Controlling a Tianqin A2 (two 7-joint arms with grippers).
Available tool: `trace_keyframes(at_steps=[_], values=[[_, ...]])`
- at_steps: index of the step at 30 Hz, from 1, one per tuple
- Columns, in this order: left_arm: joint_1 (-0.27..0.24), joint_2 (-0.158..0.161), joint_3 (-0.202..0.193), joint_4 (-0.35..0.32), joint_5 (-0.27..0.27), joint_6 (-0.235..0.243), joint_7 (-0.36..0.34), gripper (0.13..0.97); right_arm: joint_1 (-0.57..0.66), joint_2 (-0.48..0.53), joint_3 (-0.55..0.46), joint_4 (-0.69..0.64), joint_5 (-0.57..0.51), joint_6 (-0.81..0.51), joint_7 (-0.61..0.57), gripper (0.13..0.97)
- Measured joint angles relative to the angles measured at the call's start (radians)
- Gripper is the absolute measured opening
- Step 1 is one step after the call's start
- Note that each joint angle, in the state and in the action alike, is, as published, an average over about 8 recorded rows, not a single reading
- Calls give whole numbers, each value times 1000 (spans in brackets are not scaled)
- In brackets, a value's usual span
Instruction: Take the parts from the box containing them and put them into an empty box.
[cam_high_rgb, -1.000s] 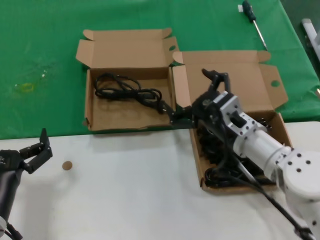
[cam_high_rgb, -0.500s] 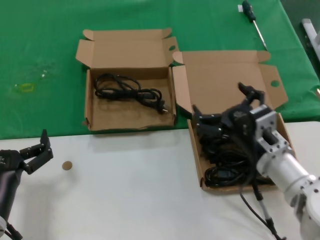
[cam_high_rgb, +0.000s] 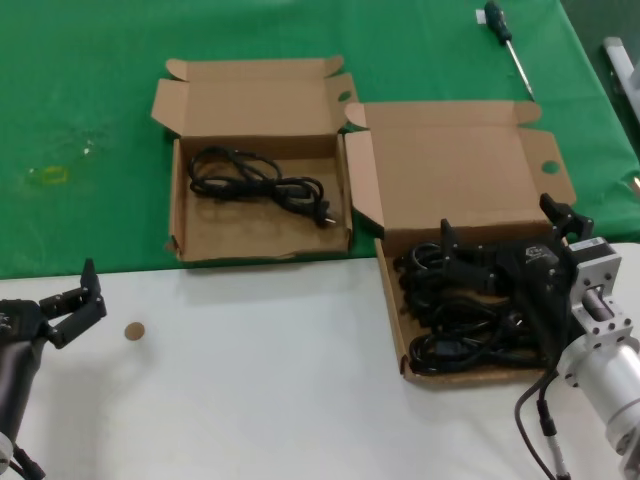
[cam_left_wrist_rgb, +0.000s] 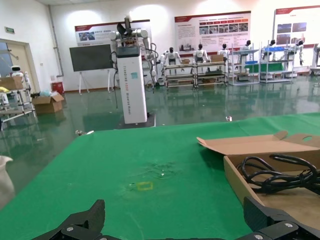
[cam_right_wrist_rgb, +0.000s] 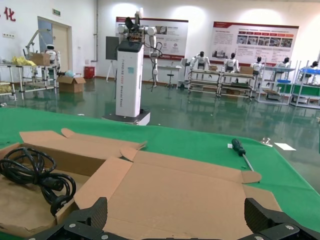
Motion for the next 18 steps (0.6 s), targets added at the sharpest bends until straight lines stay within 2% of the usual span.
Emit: trace_keyframes(at_steps=[18], values=[[0,0,0,0,0,0,0,966,-4,0,2,3,2,3,1,966]])
